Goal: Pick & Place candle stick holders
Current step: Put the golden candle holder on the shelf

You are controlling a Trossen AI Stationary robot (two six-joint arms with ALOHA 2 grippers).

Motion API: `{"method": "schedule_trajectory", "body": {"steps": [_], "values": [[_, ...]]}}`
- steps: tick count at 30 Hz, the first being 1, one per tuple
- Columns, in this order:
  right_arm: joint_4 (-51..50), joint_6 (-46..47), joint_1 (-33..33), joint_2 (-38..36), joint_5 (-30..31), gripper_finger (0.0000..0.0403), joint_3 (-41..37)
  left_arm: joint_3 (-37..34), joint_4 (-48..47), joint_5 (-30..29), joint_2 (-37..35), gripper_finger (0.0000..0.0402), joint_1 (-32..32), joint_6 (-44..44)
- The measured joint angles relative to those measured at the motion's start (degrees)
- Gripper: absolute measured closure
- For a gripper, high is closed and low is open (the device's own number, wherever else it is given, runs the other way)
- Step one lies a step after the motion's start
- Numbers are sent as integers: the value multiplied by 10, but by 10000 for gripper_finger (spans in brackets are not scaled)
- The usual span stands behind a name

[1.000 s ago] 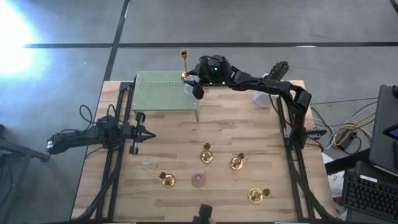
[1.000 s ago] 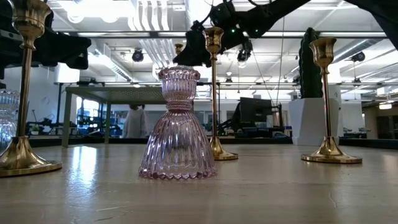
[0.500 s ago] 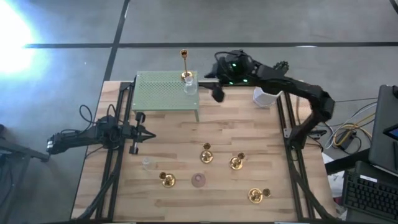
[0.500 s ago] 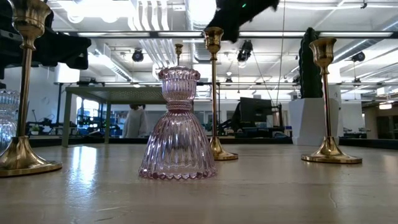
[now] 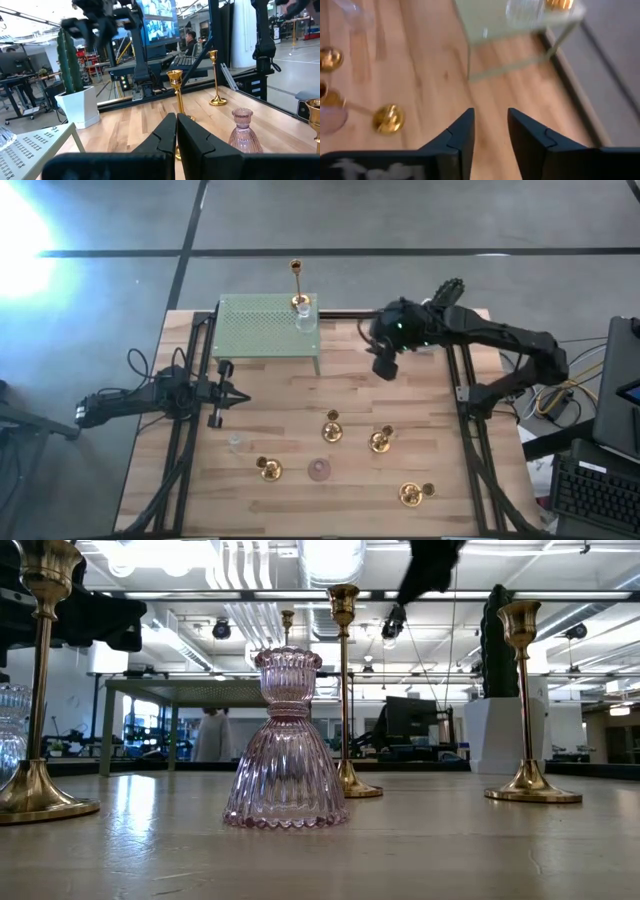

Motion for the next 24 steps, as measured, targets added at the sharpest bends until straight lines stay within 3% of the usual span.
{"method": "schedule_trajectory", "body": {"steps": [9,13,24], "values": [[-22,142,89,-93,6,366,-91,0,0,0,0,383,0,0],[-22,184,148,-122,47,391,-118,0,0,0,0,383,0,0],[-22,284,309,-174,189,394,-165,0,0,0,0,383,0,0]]}}
